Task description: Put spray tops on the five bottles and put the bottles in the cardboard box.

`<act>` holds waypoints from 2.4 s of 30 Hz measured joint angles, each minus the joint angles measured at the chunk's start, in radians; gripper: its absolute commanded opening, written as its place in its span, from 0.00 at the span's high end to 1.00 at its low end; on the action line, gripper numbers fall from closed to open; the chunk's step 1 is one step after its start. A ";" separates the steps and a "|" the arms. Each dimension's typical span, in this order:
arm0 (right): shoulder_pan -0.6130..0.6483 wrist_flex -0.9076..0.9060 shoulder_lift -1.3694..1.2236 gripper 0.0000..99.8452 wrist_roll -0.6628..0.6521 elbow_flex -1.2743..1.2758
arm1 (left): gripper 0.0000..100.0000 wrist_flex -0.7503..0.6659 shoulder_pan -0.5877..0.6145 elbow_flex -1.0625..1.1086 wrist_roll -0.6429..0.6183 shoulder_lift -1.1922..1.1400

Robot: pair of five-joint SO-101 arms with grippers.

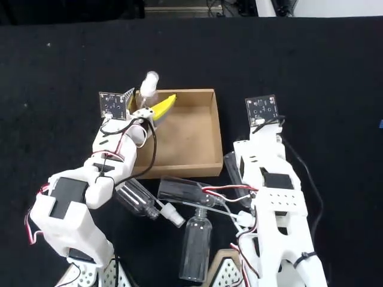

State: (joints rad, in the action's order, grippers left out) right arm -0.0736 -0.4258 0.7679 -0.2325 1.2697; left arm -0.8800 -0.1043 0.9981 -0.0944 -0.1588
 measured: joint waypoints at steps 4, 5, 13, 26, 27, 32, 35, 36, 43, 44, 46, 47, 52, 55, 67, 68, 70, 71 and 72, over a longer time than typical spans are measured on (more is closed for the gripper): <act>0.000 0.000 0.000 0.82 0.000 0.000 | 0.62 0.000 0.000 0.000 0.000 0.000; 0.000 0.000 0.000 0.82 0.000 0.000 | 0.62 0.000 0.000 0.000 0.000 0.000; 0.000 0.000 0.000 0.82 0.000 0.000 | 0.62 0.006 0.000 0.078 0.000 0.147; 0.000 0.035 0.000 0.82 0.000 0.021 | 0.62 0.792 0.000 0.107 0.000 0.646; 0.000 0.037 0.000 0.82 0.000 0.021 | 0.62 0.855 0.000 0.107 0.000 0.681; 0.000 0.037 0.002 0.82 0.000 0.021 | 0.62 1.203 0.000 0.107 0.000 0.865; 0.000 0.037 0.002 0.82 0.000 0.021 | 0.61 1.427 0.041 0.097 0.000 0.962; 0.000 0.037 0.002 0.82 0.000 0.021 | 0.61 1.491 0.060 0.097 0.000 0.993; 0.000 0.037 0.002 0.82 0.000 0.021 | 0.61 1.801 0.216 0.097 0.249 1.154; 0.000 0.037 0.002 0.82 0.000 0.021 | 0.61 1.824 0.219 0.097 0.276 1.171; 0.000 0.037 0.002 0.82 0.000 0.021 | 0.61 1.857 0.232 0.097 0.299 1.188; 0.000 0.037 0.002 0.82 0.000 0.021 | 0.61 1.863 0.244 0.097 0.304 1.189; 0.000 0.037 0.002 0.82 0.000 0.021 | 0.61 1.866 0.339 0.133 0.354 1.197; 0.000 0.037 0.002 0.82 0.000 0.021 | 0.61 1.864 0.390 0.181 0.423 1.197; 0.000 0.037 0.002 0.82 0.000 0.034 | 0.61 1.751 0.585 0.270 0.571 1.220; 0.000 0.037 0.002 0.82 0.000 0.034 | 0.61 1.769 0.615 0.259 0.601 1.220; 0.000 0.037 0.002 0.82 0.000 0.034 | 0.61 1.788 0.677 0.233 0.664 1.215; 0.000 0.037 0.002 0.82 0.000 0.034 | 0.61 1.795 0.707 0.224 0.698 1.208; 0.000 0.037 0.002 0.82 0.000 0.034 | 0.61 1.803 0.736 0.213 0.729 1.206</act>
State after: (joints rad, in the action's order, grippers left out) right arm -0.0736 -0.3890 0.7695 -0.2325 1.3034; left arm 0.9229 0.6322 1.2114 0.6345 1.0472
